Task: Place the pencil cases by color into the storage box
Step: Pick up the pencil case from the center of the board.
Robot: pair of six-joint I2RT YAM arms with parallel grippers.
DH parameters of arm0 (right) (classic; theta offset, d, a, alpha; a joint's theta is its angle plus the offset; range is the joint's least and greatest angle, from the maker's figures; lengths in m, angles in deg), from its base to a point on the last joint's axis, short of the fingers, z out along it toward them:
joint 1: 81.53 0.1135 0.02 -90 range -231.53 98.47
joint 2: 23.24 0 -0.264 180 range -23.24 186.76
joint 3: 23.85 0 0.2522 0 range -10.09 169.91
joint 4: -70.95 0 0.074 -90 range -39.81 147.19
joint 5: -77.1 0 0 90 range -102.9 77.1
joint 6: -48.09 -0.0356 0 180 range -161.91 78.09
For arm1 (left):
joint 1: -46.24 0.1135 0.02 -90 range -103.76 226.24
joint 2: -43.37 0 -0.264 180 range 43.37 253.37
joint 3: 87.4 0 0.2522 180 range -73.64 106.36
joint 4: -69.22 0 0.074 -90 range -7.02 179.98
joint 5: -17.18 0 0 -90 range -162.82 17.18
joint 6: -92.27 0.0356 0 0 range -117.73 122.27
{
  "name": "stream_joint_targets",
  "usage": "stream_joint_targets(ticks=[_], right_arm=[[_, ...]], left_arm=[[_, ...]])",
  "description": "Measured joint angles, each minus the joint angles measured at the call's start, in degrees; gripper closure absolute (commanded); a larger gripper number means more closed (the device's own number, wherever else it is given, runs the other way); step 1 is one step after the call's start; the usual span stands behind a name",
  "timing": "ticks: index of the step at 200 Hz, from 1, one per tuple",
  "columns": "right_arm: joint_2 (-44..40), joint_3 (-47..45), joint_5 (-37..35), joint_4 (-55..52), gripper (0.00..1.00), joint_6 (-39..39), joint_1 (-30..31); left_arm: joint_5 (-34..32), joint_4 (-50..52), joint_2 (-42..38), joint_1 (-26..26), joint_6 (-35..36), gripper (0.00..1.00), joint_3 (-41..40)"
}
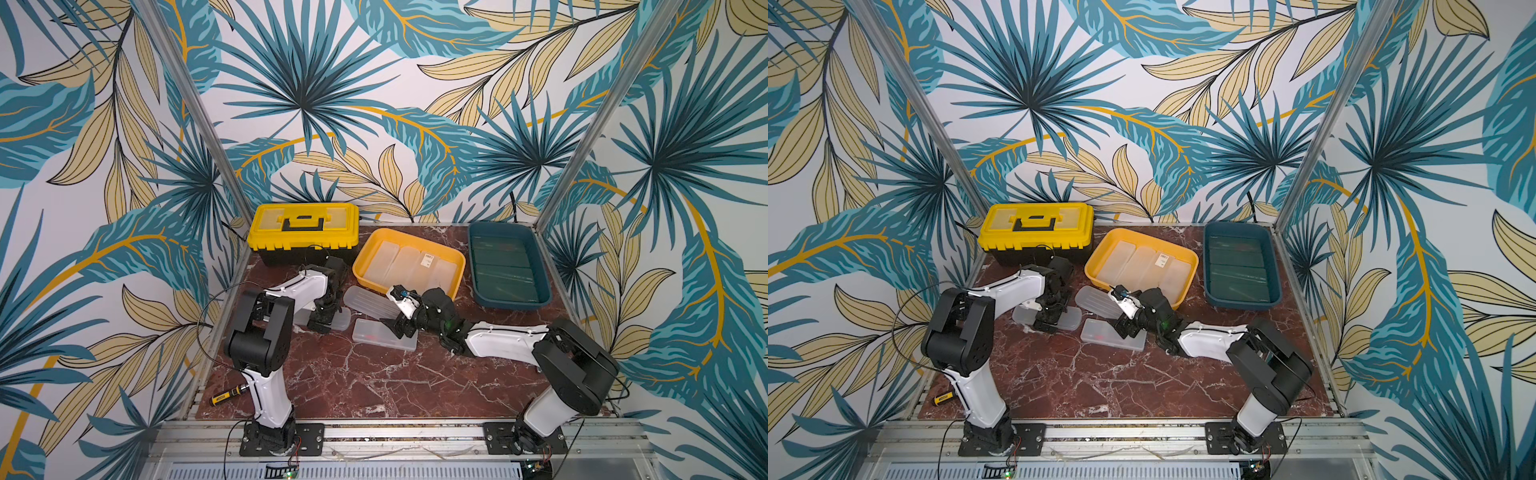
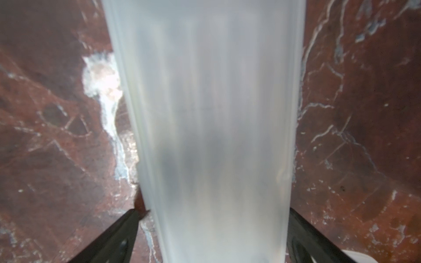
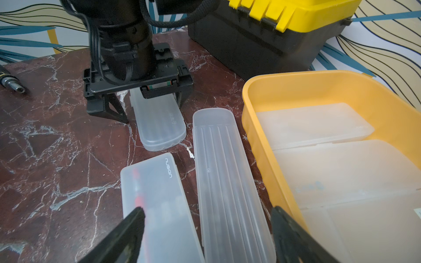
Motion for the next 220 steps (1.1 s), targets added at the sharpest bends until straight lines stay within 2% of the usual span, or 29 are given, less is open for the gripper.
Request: stream_joint_targets(ticks=[35,66,116,154,220], right_arm=[[0.02,0.0,0.0,-0.09,0.14,0.0,0.0],[0.02,0.0,0.0,-0.33,0.14,0.0,0.0],[0.02,0.15,0.0,-0.42,0.14,0.0,0.0],[0.02,0.17,0.0,-0.39,0.14,0.0,0.0],[0.02,0.17,0.0,-0.39,0.14,0.0,0.0]], left_arm=[[-0.02,-0.87,0.02,-0.15,-1.03,0.2,-0.02],[-0.42,-1.2,0.0,-0.28,-1.68,0.27,-0.15],[-1.86,-1.46,-1.6,-0.37,-1.46,0.27,-1.7],[-4.37,-1.2,-6.73,-0.33,-0.35,0.27,-4.11],[-8.68,0.09,-12.55,-0.15,6.4,0.26,-4.22]])
